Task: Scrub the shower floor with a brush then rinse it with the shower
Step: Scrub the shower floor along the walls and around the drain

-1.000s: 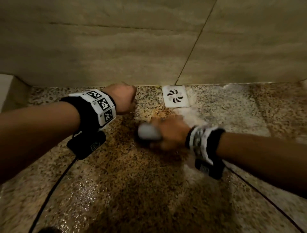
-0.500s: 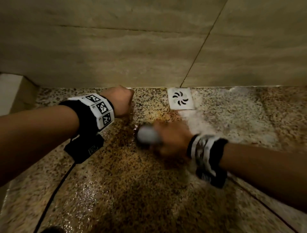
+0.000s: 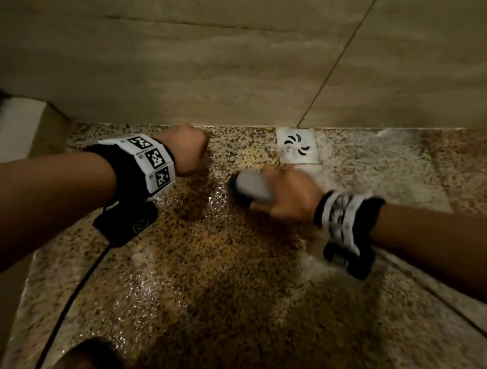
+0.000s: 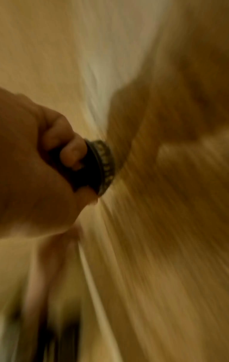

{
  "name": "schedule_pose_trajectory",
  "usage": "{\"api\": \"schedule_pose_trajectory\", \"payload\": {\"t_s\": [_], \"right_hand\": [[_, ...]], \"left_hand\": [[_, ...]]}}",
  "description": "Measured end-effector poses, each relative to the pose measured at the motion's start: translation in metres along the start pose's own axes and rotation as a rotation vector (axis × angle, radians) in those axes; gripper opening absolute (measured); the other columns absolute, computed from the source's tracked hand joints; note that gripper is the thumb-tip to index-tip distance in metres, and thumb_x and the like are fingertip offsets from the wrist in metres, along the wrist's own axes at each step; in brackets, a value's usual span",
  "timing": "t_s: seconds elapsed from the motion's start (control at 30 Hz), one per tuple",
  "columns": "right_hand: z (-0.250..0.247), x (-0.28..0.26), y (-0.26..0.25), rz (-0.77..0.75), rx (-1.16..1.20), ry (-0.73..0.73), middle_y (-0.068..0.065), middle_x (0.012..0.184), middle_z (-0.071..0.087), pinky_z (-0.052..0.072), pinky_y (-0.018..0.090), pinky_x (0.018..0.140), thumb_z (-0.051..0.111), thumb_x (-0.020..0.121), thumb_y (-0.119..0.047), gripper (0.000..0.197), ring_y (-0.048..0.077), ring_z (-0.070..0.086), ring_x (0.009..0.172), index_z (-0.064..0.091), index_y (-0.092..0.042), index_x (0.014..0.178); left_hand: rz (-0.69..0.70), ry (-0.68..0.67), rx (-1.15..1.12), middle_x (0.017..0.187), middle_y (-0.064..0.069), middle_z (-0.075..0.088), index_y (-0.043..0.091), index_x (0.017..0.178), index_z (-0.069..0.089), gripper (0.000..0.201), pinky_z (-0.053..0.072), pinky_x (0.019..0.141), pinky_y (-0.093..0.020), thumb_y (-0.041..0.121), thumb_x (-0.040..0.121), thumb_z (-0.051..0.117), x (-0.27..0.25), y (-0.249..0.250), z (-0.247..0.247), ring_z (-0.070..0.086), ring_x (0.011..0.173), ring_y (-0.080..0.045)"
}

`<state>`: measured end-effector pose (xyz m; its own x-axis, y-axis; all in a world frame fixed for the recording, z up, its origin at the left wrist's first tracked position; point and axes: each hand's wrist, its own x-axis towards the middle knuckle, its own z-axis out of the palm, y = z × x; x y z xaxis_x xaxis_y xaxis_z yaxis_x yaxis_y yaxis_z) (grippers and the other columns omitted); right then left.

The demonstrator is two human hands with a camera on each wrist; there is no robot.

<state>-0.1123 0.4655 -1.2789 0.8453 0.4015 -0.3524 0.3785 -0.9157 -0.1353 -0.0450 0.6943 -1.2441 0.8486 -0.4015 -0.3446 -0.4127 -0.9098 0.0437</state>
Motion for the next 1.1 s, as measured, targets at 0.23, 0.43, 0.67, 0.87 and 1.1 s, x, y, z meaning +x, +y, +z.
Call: {"api": "schedule_pose_trajectory", "payload": {"t_s": [0.23, 0.43, 0.67, 0.87, 1.1], "right_hand": [[0.012, 0.024, -0.009, 0.074, -0.139, 0.002, 0.001, 0.083, 0.057, 0.042, 0.027, 0.061, 0.052, 0.087, -0.059, 0.057, 0.025, 0.062, 0.079, 0.039, -0.020, 0.128], [-0.027, 0.056, 0.038, 0.349, -0.098, 0.108, 0.008, 0.096, 0.063, 0.041, 0.030, 0.063, 0.053, 0.090, -0.056, 0.061, 0.027, 0.058, 0.081, 0.038, -0.010, 0.128], [0.025, 0.011, -0.025, 0.016, 0.068, -0.041, 0.002, 0.104, 0.065, 0.053, 0.032, 0.073, 0.059, 0.083, -0.063, 0.061, 0.025, 0.065, 0.092, 0.042, -0.023, 0.125], [-0.022, 0.063, 0.087, 0.521, -0.094, 0.029, 0.012, 0.114, 0.065, 0.050, 0.036, 0.079, 0.067, 0.082, -0.054, 0.063, 0.032, 0.063, 0.103, 0.044, -0.014, 0.125], [-0.010, 0.056, 0.005, 0.252, 0.009, 0.136, 0.004, 0.092, 0.057, 0.036, 0.026, 0.059, 0.054, 0.088, -0.062, 0.063, 0.023, 0.052, 0.078, 0.037, -0.015, 0.127]], "left_hand": [[-0.019, -0.077, 0.063, 0.077, -0.012, 0.053, 0.006, 0.095, 0.057, 0.028, 0.042, 0.062, -0.030, 0.033, 0.090, 0.053, -0.008, -0.010, 0.011, 0.048, 0.068, -0.026], [0.060, 0.001, 0.023, 0.086, -0.017, 0.060, 0.011, 0.089, 0.050, 0.016, 0.041, 0.063, -0.031, 0.027, 0.091, 0.048, -0.001, 0.005, -0.001, 0.053, 0.073, -0.029], [0.041, -0.039, 0.081, 0.096, -0.018, 0.063, 0.010, 0.098, 0.054, 0.024, 0.038, 0.064, -0.029, 0.032, 0.092, 0.048, 0.000, -0.011, 0.005, 0.051, 0.076, -0.028], [0.045, -0.012, 0.009, 0.097, -0.018, 0.063, 0.010, 0.097, 0.053, 0.022, 0.044, 0.067, -0.031, 0.030, 0.094, 0.045, 0.011, 0.002, 0.002, 0.060, 0.085, -0.032], [0.055, 0.027, -0.001, 0.100, -0.019, 0.063, 0.016, 0.089, 0.047, 0.015, 0.043, 0.067, -0.033, 0.031, 0.091, 0.050, 0.014, 0.004, 0.001, 0.061, 0.090, -0.035]]}}
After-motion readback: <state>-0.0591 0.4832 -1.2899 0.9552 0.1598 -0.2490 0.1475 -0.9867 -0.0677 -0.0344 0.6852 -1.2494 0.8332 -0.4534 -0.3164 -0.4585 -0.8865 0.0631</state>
